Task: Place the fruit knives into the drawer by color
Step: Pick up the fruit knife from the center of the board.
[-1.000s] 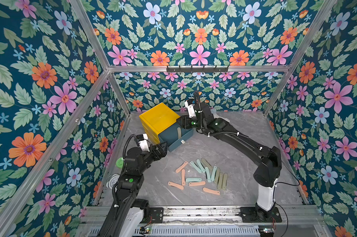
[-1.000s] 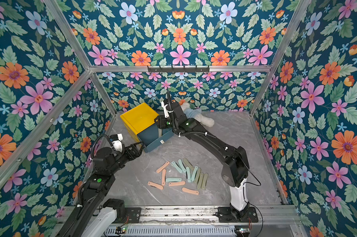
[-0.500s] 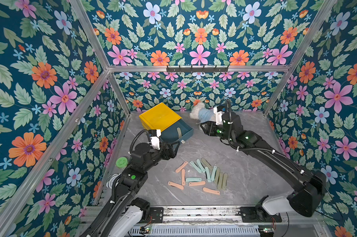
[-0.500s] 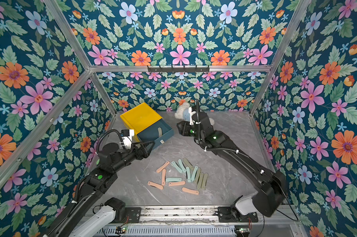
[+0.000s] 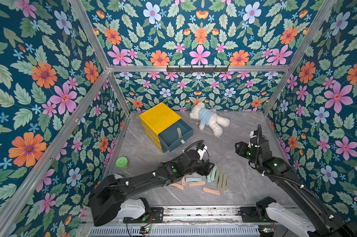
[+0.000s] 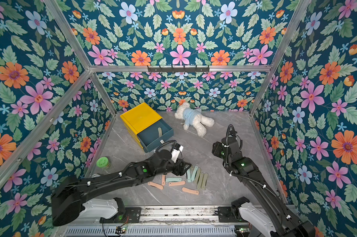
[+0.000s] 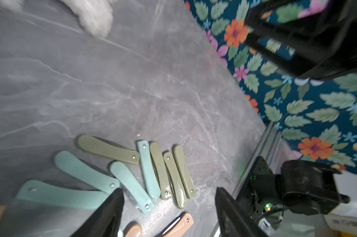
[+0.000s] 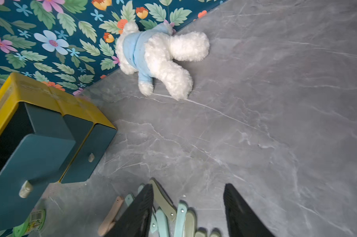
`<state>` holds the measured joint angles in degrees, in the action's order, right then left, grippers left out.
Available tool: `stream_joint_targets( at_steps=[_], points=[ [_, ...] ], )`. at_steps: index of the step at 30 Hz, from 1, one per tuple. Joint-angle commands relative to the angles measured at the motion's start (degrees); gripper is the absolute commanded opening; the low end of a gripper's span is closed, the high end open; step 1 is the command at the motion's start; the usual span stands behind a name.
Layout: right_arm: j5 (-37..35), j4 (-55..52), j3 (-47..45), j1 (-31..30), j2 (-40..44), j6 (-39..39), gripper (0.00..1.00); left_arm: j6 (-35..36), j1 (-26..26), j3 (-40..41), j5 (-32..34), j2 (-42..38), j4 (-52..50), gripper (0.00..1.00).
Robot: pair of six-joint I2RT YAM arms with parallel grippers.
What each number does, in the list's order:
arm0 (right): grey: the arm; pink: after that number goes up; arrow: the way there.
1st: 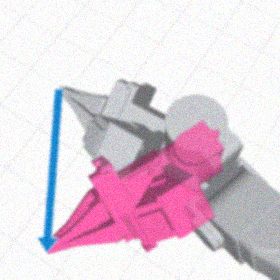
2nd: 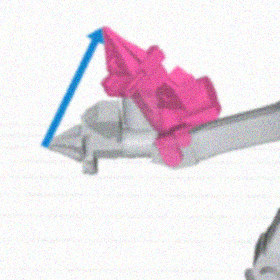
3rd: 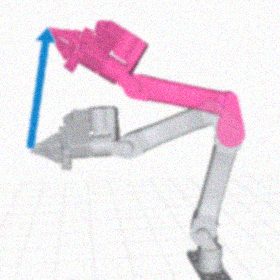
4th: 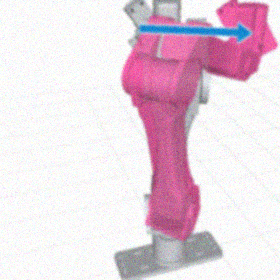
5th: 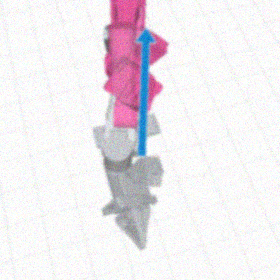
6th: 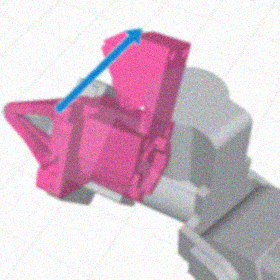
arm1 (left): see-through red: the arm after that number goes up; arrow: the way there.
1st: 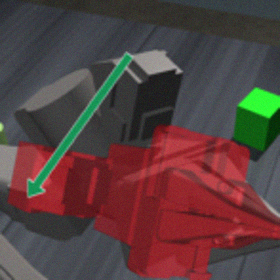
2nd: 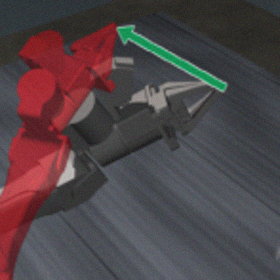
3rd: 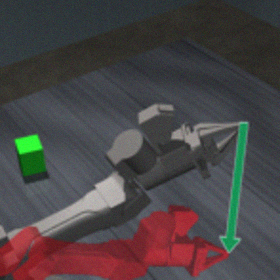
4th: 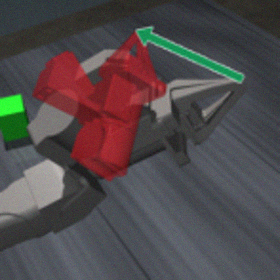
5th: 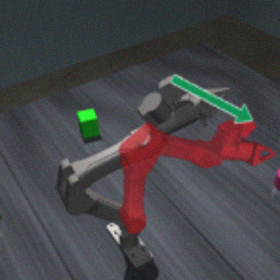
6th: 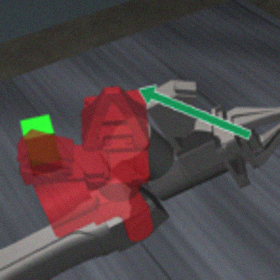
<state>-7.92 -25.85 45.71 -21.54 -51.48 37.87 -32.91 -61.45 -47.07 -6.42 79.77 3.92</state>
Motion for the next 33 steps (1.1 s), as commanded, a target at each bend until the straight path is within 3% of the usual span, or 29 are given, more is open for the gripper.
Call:
stream_joint_targets(
  at_steps=[1, 7, 13, 33],
  points=[
    [-2.3, -2.2, -1.7, 1.4, 2.3, 0.6, 0.57, 0.3, -2.1, -4.1, -2.1, 8.2, 3.4, 0.65],
    [-1.6, -2.7, -4.0, 2.3, 6.0, 0.8, 0.58, 3.4, -5.6, -13.7, -3.5, 21.1, -0.8, 0.58],
    [-1.4, -3.1, -5.1, 2.5, 8.5, 0.8, 0.58, 5.8, -7.2, -20.8, -2.1, 28.2, -6.4, 0.53],
    [-0.7, -4.1, -4.8, 3.4, 10.7, 0.1, 0.57, 12.4, -10.9, -29.3, 2.9, 37.3, -18.7, 0.46]
  ],
)
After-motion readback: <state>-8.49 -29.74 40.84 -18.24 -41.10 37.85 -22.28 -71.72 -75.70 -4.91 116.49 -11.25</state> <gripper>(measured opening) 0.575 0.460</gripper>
